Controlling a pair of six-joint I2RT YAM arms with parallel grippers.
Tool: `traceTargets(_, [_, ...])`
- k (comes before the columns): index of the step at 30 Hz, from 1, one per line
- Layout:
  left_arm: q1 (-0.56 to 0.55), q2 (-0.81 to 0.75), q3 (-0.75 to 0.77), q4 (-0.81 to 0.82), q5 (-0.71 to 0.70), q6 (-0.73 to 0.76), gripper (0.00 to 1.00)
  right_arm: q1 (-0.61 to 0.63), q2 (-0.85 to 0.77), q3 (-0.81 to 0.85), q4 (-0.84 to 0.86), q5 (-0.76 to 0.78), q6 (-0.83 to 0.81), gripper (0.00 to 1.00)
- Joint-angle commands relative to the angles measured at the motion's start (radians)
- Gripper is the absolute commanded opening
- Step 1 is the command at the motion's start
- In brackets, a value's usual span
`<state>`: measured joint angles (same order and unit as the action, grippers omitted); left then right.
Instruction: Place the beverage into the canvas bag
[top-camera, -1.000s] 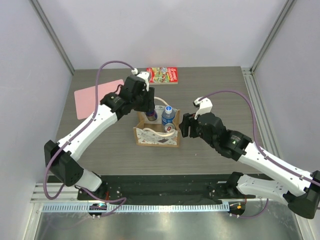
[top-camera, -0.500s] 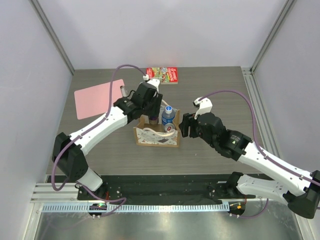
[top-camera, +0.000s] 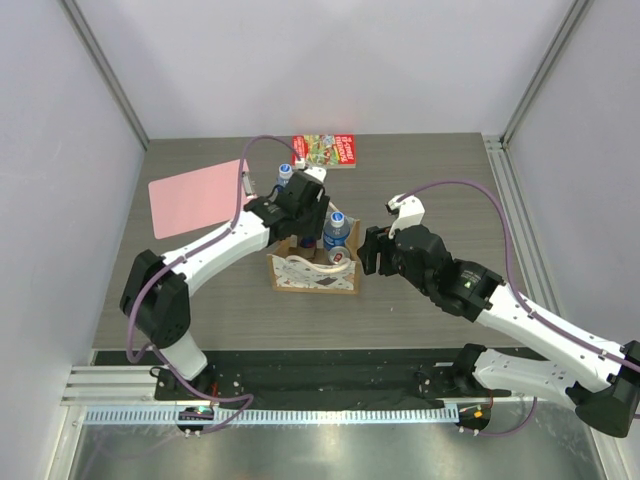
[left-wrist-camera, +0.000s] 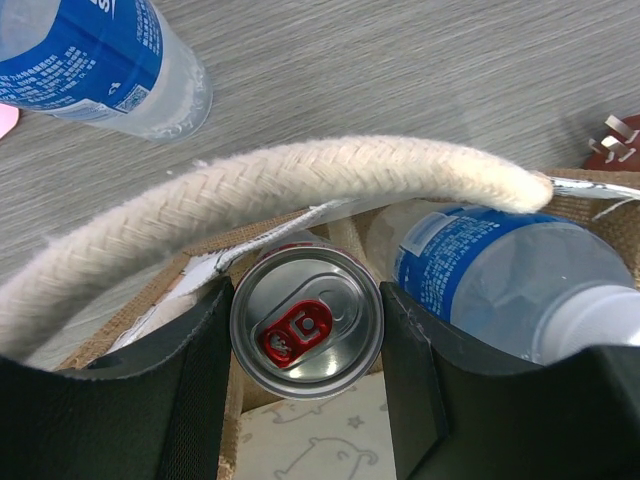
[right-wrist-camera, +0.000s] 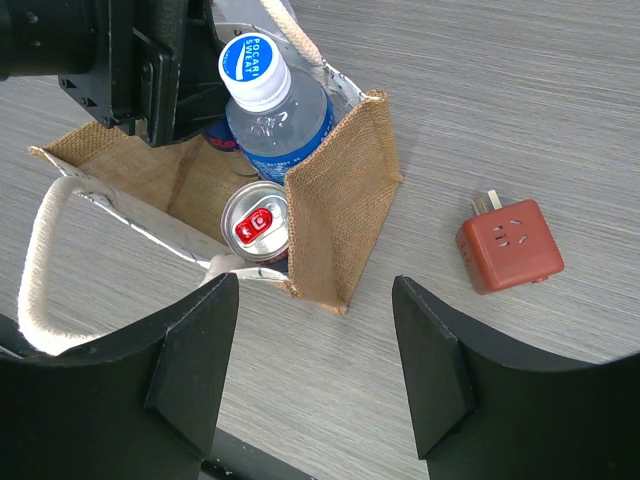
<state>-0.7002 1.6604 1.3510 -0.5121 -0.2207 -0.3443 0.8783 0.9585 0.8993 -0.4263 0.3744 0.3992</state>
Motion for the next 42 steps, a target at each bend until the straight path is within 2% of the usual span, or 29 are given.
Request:
traceTargets(1, [0.001, -0.014, 0.007, 0.115, -0.068, -0.007, 0.09, -0.001, -0.018, 0.001, 0.047, 0.008, 0.010, 0.68])
traceTargets(2, [0.001, -0.014, 0.004, 0.115, -0.075, -0.009, 0.10, -0.001, -0.020, 0.000, 0.047, 0.009, 0.010, 0.68])
traceTargets(5, [0.001, -0.024, -0.003, 0.115, -0.089, -0.013, 0.23, -0.002, -0.021, 0.000, 0.046, 0.009, 0.010, 0.68])
traceTargets(6, [0.001, -0.025, -0.006, 0.112, -0.089, -0.015, 0.32, -0.002, -0.021, 0.000, 0.047, 0.008, 0.010, 0.68])
traceTargets(8, [0.001, -0.036, -0.007, 0.106, -0.086, -0.022, 0.42, -0.002, -0.021, 0.000, 0.047, 0.006, 0.010, 0.68])
traceTargets(16, [0.001, -0.119, -0.033, 0.073, -0.091, -0.048, 0.60, -0.002, -0.023, 0.001, 0.047, -0.002, 0.013, 0.68])
traceTargets(20, [0.001, -0.160, -0.023, 0.044, -0.088, -0.051, 0.74, -0.002, -0.015, 0.018, 0.043, -0.002, 0.012, 0.68])
traceTargets(23, [0.001, -0.189, -0.007, 0.017, -0.078, -0.051, 0.80, -0.001, -0.009, 0.029, 0.038, -0.002, 0.010, 0.68])
traceTargets(28, [0.001, -0.240, 0.049, -0.054, -0.083, -0.058, 0.81, -0.002, 0.008, 0.050, 0.034, -0.012, 0.007, 0.68])
traceTargets(33, [0.014, -0.232, 0.204, -0.167, -0.216, -0.059, 0.85, -0.002, 0.000, 0.053, 0.027, -0.008, 0.004, 0.68])
traceTargets(36, [0.050, -0.203, 0.276, -0.160, -0.256, -0.048, 0.92, -0.001, -0.010, 0.046, 0.026, -0.008, 0.006, 0.68])
traceTargets(39, [0.118, -0.141, 0.339, -0.176, -0.220, -0.067, 0.96, -0.001, -0.024, 0.041, 0.026, -0.011, 0.006, 0.68])
traceTargets(42, [0.195, -0.064, 0.396, -0.177, -0.109, -0.088, 0.96, -0.002, -0.041, 0.035, 0.023, -0.006, 0.004, 0.68])
